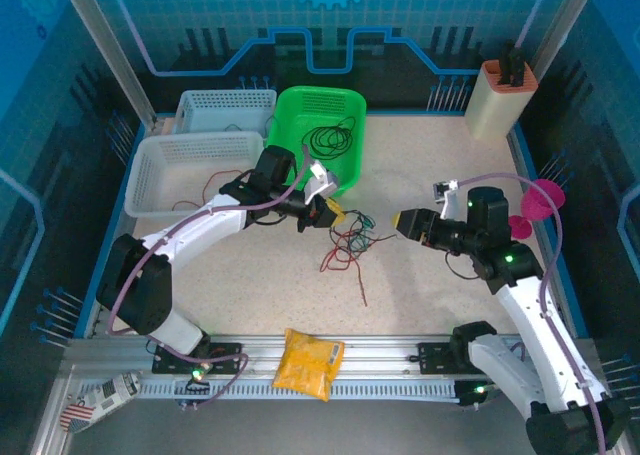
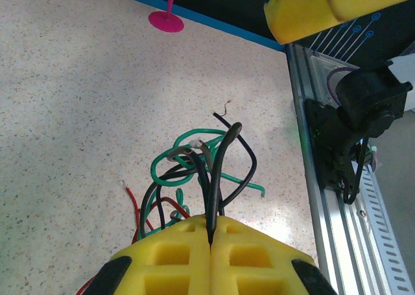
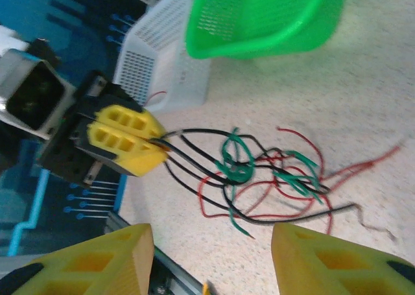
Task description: Untangle the cables
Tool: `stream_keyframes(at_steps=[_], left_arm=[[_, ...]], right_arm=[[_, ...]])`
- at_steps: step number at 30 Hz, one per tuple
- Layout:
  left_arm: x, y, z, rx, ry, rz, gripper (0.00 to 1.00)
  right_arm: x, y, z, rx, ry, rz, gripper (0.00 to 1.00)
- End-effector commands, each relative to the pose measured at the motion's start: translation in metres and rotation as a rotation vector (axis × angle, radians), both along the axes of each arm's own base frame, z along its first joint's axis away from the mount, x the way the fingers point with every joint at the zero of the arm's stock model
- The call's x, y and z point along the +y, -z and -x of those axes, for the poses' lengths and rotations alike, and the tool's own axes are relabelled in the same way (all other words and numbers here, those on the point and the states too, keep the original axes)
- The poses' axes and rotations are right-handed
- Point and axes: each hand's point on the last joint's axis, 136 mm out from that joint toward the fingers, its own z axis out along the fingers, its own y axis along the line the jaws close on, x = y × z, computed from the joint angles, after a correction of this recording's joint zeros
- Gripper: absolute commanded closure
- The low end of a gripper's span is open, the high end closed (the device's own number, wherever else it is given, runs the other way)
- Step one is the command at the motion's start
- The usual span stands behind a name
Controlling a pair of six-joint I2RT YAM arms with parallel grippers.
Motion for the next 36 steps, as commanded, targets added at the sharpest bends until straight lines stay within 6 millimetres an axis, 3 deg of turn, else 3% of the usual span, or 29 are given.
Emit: stream_keyframes(at_steps=[1, 5, 8, 16, 20, 27, 36], left_arm=[[0.002, -0.001, 0.002, 0.008, 0.000, 0.000, 1.00], [0.002, -0.002, 0.003, 0.009, 0.001, 0.000, 1.00], [0.002, -0.003, 0.003, 0.005, 0.003, 0.001, 1.00], [0.002, -0.001, 0.004, 0.008, 0.000, -0.007, 1.00], [0.002, -0.001, 0.005, 0.000, 0.003, -0.012, 1.00], [0.002, 0.000, 0.007, -0.001, 0.004, -0.022, 1.00], [0.001, 0.001, 0.007, 0.001, 0.003, -0.027, 1.00]], right_arm=[[-0.013, 0.014, 0.008, 0.083, 0.058, 0.073, 0.47], [-0.008, 0.042, 0.012, 0.178, 0.014, 0.077, 0.45], [-0.010, 0.050, 0.012, 0.143, -0.030, 0.157, 0.44], [0.010, 0.021, 0.005, -0.362, -0.313, 0.485, 0.44], [0.014, 0.012, -0.003, -0.474, -0.358, 0.548, 0.47], [0.042, 0.015, 0.004, -0.393, -0.436, 0.397, 0.52], [0.072, 0.052, 0.016, -0.045, -0.319, 0.004, 0.52]])
